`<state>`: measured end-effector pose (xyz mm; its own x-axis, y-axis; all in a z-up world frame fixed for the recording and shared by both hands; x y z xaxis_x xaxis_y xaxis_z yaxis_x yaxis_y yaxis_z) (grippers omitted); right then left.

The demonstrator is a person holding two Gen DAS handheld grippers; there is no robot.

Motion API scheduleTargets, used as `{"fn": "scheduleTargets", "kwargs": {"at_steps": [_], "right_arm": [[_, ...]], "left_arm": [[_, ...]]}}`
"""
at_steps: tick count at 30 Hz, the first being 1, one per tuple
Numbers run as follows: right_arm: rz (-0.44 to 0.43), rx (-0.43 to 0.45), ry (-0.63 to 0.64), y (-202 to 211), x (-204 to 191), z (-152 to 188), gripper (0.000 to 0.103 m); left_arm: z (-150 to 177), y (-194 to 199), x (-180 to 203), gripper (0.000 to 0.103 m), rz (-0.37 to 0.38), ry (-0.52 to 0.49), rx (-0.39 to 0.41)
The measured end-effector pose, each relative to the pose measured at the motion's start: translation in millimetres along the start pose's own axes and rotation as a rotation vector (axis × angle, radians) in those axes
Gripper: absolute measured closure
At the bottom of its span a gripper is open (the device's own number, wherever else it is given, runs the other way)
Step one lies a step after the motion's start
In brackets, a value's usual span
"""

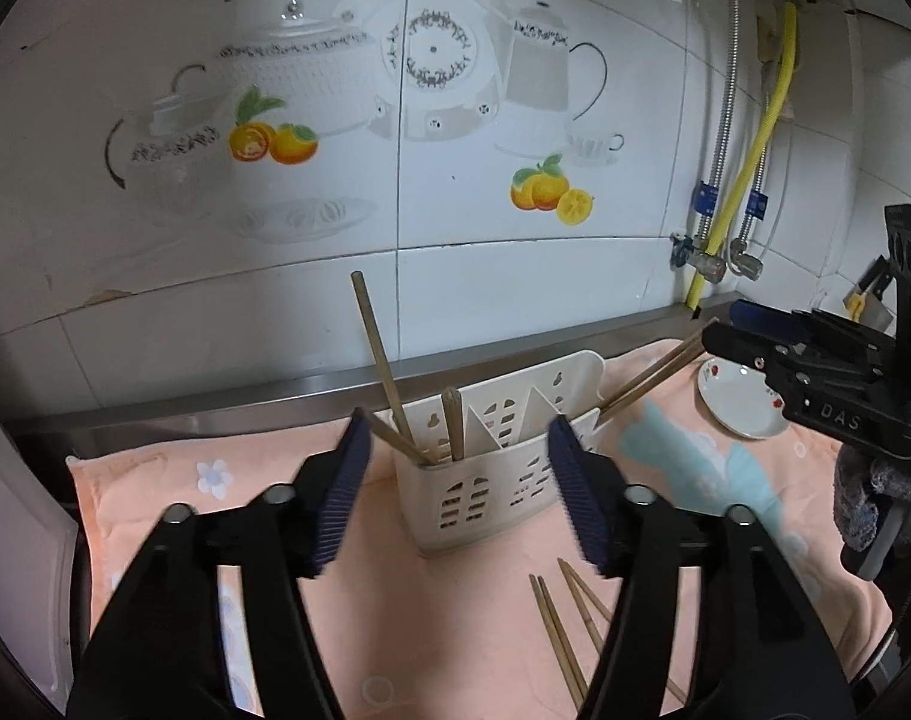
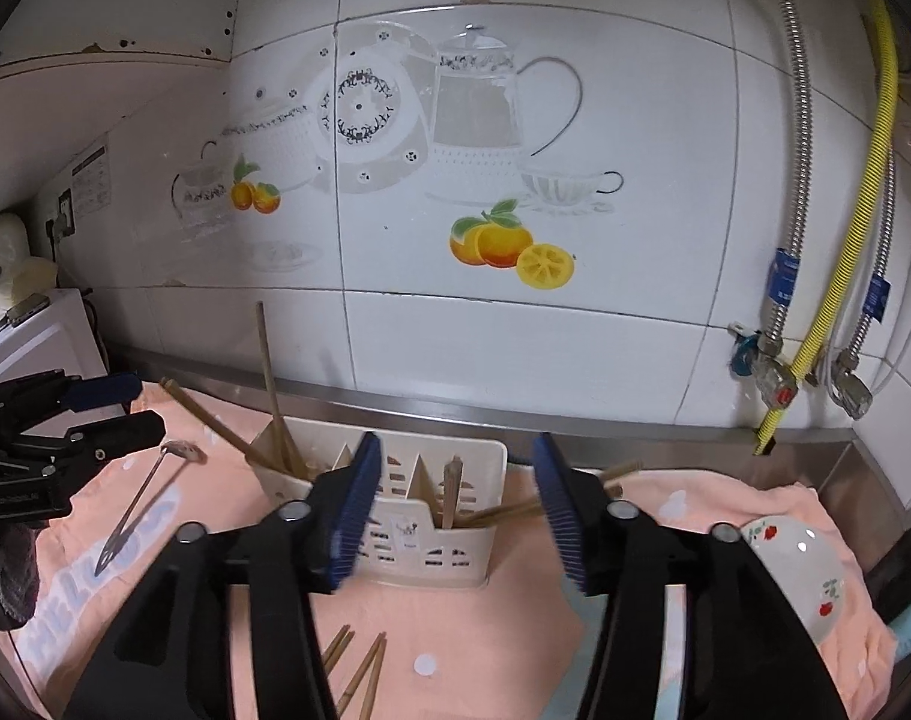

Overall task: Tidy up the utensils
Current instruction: 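Withdraw the open left tool back over the chopstick pile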

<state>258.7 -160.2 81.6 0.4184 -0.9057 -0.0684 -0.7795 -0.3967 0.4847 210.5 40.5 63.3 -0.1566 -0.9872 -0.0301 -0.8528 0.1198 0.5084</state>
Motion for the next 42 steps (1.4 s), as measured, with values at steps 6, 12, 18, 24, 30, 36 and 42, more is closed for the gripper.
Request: {"fn": "scheduleTargets", "kwargs": {"at_steps": [6,12,18,24,30,36,42], "right_arm": [[-0.002,0.017,-0.017,22,-1,21,0.032],[-0.002,0.025,-0.018,41,-6,46,0.020],[0.010,0.015,0.003,52,-15,72,0.013],[0.005,-0.006,0.028,59,-28,102,0.010],[-0.007,-0.042,0.031,61,-39,129,0.009],[-0.008,-0.060,0.020,64,-44,148,0.009],[-0.006,-0.078,0.017,67,-45,164,0.009]], "left_arm": [[16,20,1,0.027,-0.011,0.017,0.022],[37,36,7,0.018,-0.030,0.012,0.033],[58,49,14,0.010,-0.059,-0.004,0.033],[82,54,19,0.005,-0.049,0.014,0.020],[109,57,26,0.005,-0.032,0.034,-0.013],[130,61,28,0.005,-0.026,0.064,-0.031],[150,64,25,0.005,-0.039,0.100,-0.053]]}}
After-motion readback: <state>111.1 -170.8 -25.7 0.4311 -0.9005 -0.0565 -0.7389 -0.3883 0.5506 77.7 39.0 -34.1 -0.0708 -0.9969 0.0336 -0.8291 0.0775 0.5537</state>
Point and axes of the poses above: each gripper's, at about its wrist camera, not at the fingertips, and y roughly against the way its jaws point, x to its right, z to its underside, the point moved 4 cm from there along -y, roughly the way its jaws point, and after that the axes turned 5 degrees about -y, right-handed, at the moved point
